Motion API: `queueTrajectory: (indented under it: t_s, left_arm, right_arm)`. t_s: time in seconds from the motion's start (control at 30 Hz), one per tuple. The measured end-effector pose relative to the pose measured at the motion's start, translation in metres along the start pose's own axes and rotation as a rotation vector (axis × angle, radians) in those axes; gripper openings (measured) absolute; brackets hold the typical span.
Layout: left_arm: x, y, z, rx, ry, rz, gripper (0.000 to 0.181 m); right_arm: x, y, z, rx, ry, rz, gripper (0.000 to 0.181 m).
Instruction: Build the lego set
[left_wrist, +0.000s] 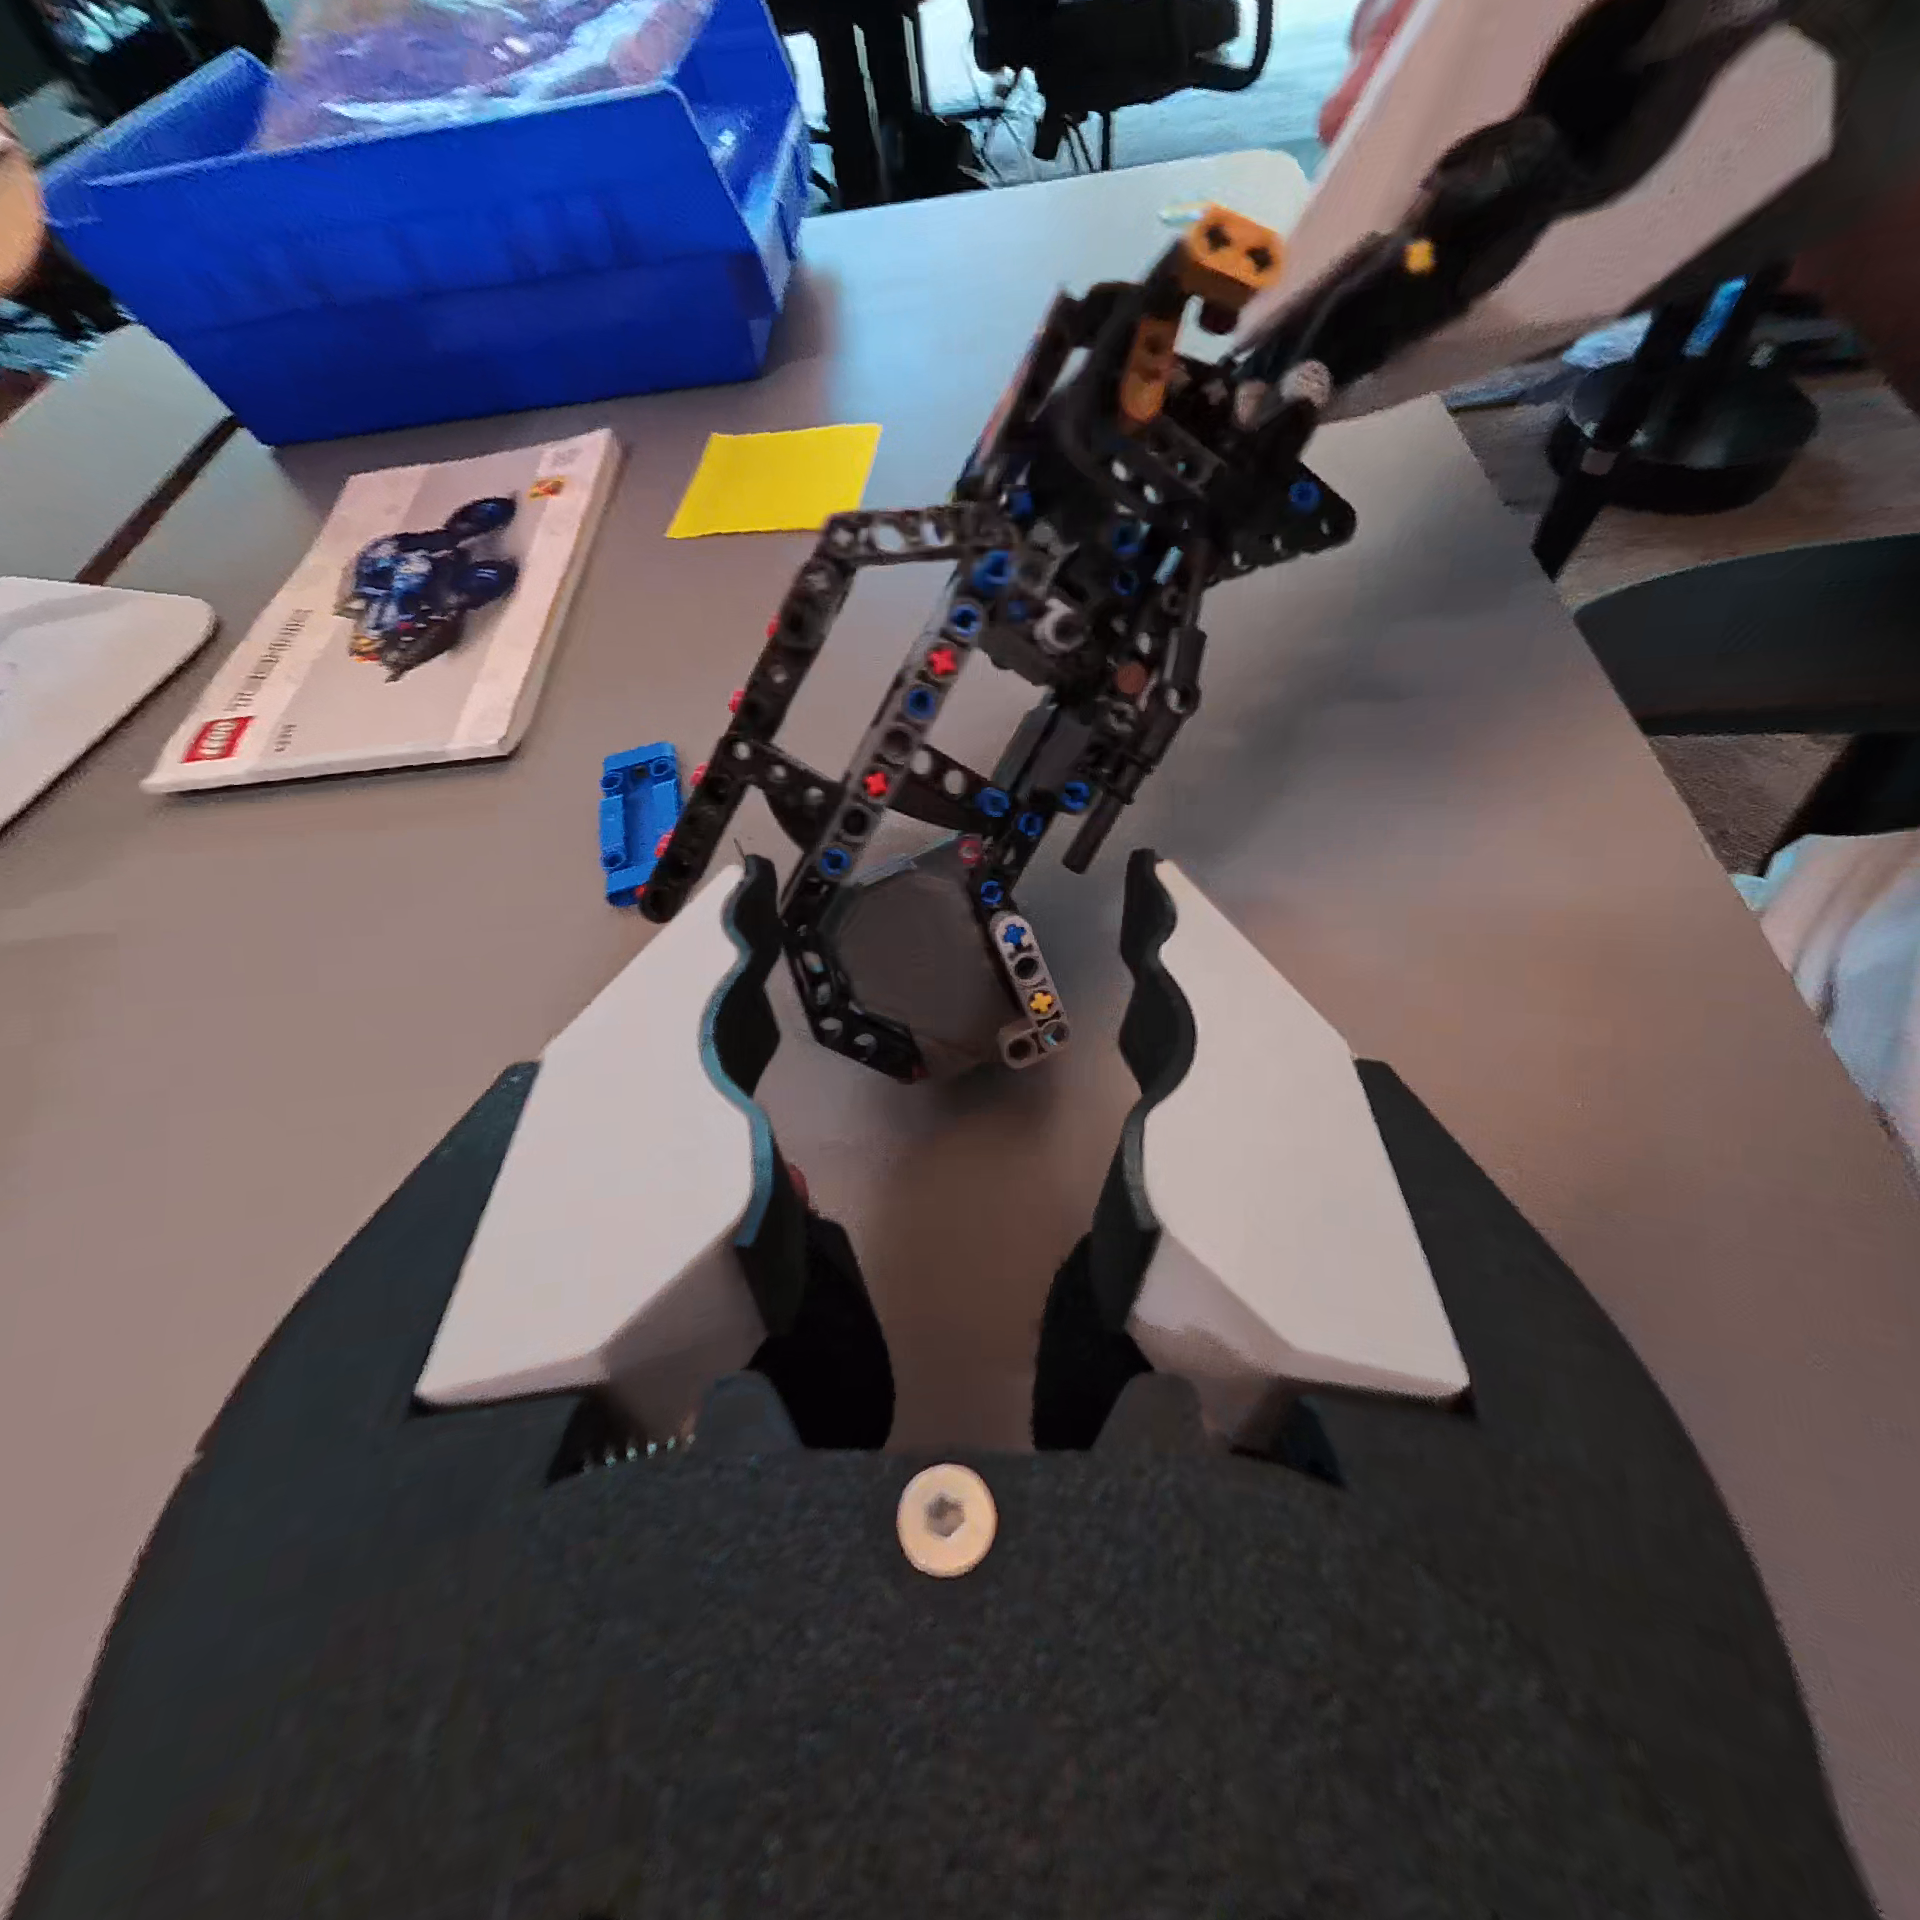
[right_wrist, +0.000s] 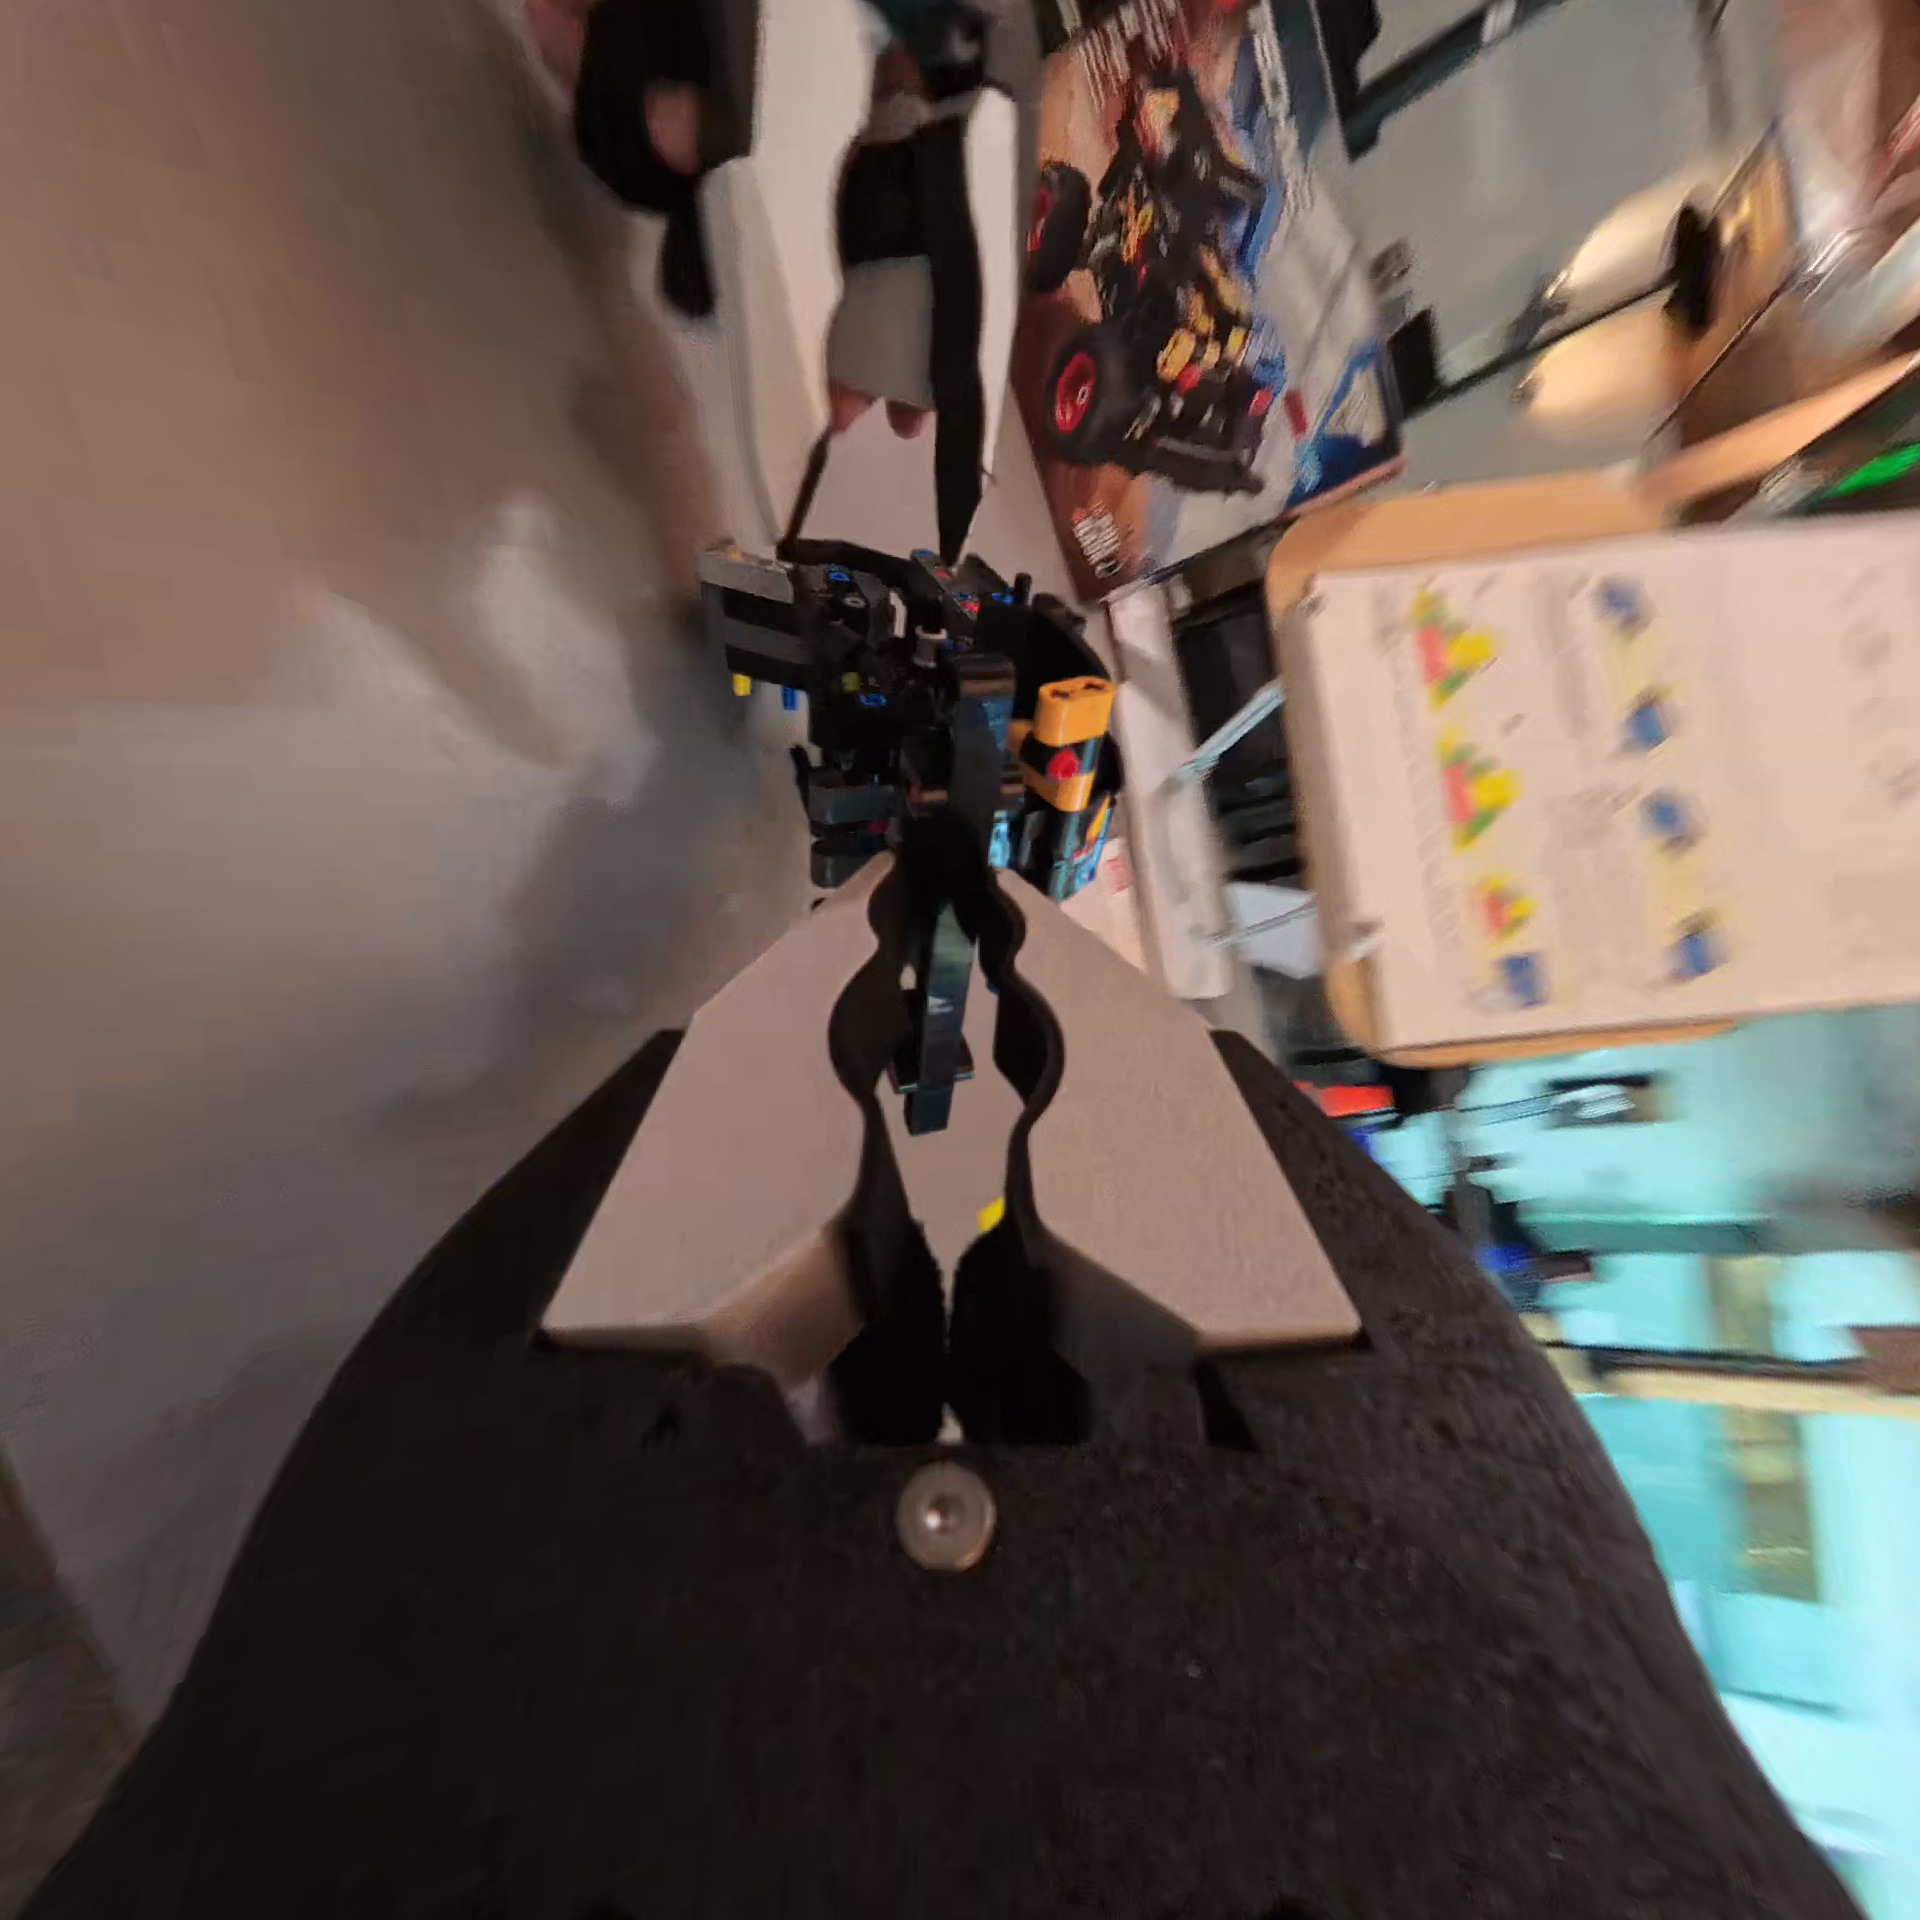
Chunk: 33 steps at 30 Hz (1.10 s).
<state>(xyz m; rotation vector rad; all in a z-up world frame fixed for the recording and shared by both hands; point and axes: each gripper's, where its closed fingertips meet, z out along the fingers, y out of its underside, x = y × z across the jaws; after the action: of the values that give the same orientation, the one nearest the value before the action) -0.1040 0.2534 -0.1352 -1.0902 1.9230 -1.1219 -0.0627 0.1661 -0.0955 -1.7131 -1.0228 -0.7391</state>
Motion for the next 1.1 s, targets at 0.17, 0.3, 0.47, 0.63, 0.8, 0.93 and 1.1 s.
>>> queueTrajectory:
  t_s: [0.17,0.3,0.47,0.63,0.8,0.93,1.1]
  left_arm:
    - [-0.015,0.006,-0.026,0.003,-0.173,0.075,0.067]
    - [-0.017,0.019,-0.041,-0.020,-0.273,0.175,0.084]
    - [0.004,0.037,-0.046,-0.091,-0.298,0.427,0.091]
    - [0.015,0.048,-0.046,-0.242,-0.208,0.532,0.115]
    - [0.023,0.038,-0.055,-0.256,-0.077,0.540,0.121]
    - [0.038,0.029,-0.052,-0.140,0.056,0.237,0.121]
    - [0.022,0.021,-0.057,0.002,0.105,-0.129,0.109]
  right_arm:
    - [-0.018,-0.020,-0.004,0.037,0.126,-0.431,0.009]
    - [-0.034,-0.033,-0.002,0.066,0.239,-0.676,0.009]
    - [-0.063,-0.049,0.002,0.114,0.285,-0.869,0.009]
    - [-0.094,-0.058,0.008,0.184,0.182,-1.056,0.011]
    - [-0.105,-0.069,0.012,0.230,0.118,-1.167,0.011]
    - [-0.106,-0.079,0.017,0.238,0.104,-1.200,0.011]
    - [-0.107,-0.090,0.024,0.248,0.093,-1.239,0.013]
